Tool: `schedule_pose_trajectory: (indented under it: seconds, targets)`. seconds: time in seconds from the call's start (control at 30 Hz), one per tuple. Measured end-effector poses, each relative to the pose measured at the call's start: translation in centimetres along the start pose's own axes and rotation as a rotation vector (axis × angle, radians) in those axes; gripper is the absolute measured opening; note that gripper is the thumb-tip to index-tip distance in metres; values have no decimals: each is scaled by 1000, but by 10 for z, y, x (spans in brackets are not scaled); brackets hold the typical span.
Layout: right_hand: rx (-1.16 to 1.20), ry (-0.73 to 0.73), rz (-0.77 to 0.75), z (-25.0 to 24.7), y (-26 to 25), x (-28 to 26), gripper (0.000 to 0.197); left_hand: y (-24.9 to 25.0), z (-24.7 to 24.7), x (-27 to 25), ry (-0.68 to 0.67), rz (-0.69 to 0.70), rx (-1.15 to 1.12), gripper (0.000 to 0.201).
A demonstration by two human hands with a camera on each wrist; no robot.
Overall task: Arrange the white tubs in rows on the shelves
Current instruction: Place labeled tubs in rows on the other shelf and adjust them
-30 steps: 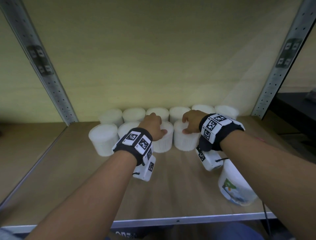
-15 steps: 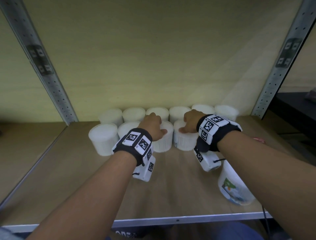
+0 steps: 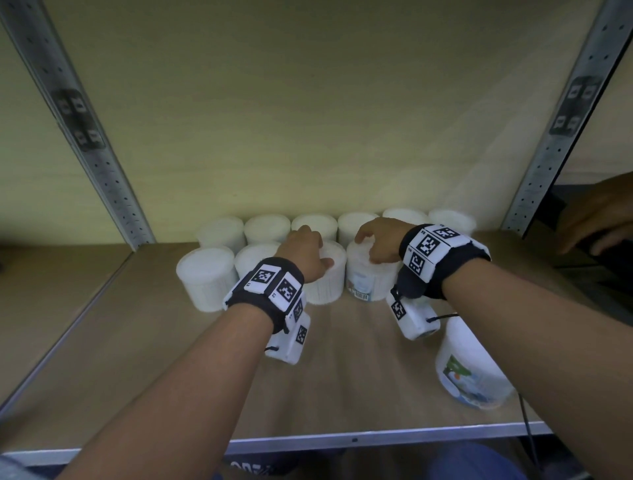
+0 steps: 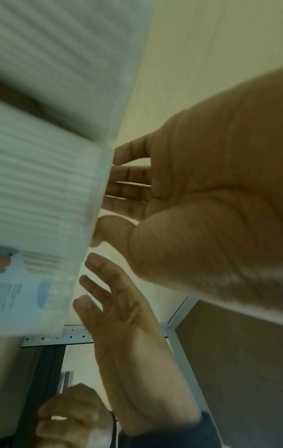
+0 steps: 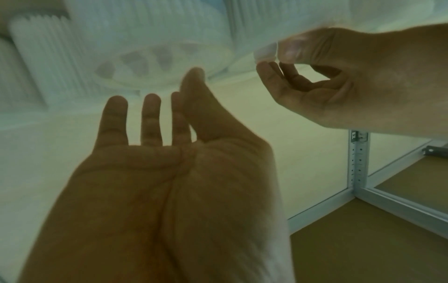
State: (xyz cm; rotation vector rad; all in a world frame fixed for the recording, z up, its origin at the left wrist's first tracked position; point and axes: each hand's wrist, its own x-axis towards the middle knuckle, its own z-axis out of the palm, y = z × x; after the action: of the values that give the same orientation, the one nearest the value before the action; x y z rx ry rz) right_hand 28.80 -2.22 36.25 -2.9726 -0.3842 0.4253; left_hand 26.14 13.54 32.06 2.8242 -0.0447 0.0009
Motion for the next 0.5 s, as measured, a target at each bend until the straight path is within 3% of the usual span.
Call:
schedule_pose_trajectory:
  seconds: [0.13, 0.27, 0.5]
  targets:
    - [-55, 103, 66, 1, 1, 6, 46, 0, 0, 0, 0, 3, 0, 49]
    - [-81, 46, 106, 8, 2, 8, 62, 0, 0, 0, 0, 4, -2, 50]
    - [-123, 12, 97, 6, 0, 9, 60, 0, 0, 0, 1, 6, -7, 49]
